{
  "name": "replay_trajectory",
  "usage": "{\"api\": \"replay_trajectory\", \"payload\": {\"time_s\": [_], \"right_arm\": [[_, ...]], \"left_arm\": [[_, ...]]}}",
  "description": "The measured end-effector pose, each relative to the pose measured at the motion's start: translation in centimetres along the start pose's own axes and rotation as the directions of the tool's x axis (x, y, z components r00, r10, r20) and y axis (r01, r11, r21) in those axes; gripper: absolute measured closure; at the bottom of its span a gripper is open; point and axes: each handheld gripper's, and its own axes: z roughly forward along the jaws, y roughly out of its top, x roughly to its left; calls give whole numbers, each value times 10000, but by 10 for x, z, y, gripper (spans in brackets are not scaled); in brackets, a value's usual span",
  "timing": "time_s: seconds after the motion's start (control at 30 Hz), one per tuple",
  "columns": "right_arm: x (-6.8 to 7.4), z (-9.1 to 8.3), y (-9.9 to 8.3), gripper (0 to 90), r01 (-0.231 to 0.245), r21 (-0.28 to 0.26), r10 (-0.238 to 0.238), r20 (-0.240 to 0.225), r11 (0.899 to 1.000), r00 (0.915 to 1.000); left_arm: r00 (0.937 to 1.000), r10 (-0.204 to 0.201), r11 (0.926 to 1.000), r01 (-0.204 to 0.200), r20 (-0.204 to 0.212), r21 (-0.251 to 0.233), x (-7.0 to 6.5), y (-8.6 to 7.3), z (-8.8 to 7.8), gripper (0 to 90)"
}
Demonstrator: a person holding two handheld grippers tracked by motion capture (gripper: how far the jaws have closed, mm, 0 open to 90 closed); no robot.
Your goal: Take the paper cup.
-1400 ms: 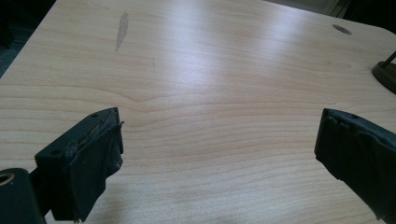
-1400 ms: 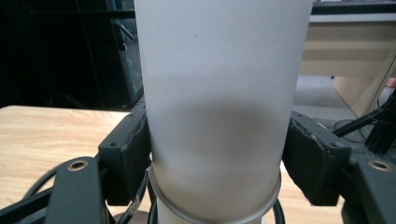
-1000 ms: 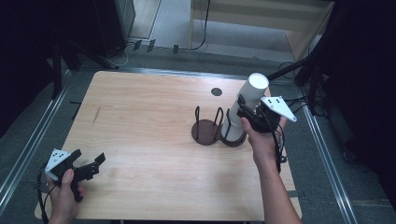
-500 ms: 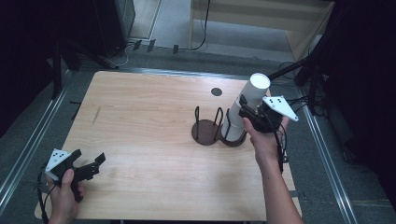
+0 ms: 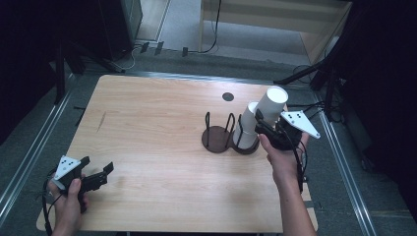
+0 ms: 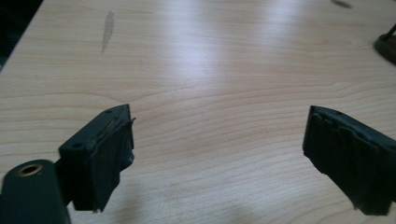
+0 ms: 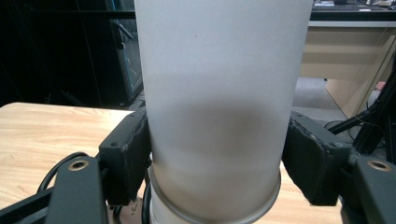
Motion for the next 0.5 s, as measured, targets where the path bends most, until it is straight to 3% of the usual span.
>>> {"api": "replay_trajectory", "payload": {"time_s": [0.07,0.13,0.17,0.23,0.47,0.5], "right_arm": [[0,-5,-1,284,-20,36,20,33,10000,10000],[1,-7,-1,284,-28,34,28,-13,10000,10000],[2,-13,-3,284,-20,83,21,-102,10000,9999],[3,-17,-5,284,-22,91,23,-193,10000,9998],[9,-29,-13,284,14,184,-6,-422,9998,9991],[11,-33,-14,284,88,171,-80,-469,9998,9989]], "left_arm": [[10000,33,10000,-33,-71,30,-1,1,0,120],[9998,-180,9998,179,128,73,-4,5,0,120],[9980,-82,9997,68,622,223,-9,10,-1,118],[9941,36,9997,-59,1088,216,-15,15,-3,97],[9875,175,9989,-239,1568,393,-34,28,-2,51],[9833,284,9977,-389,1799,548,-41,32,0,31]]}}
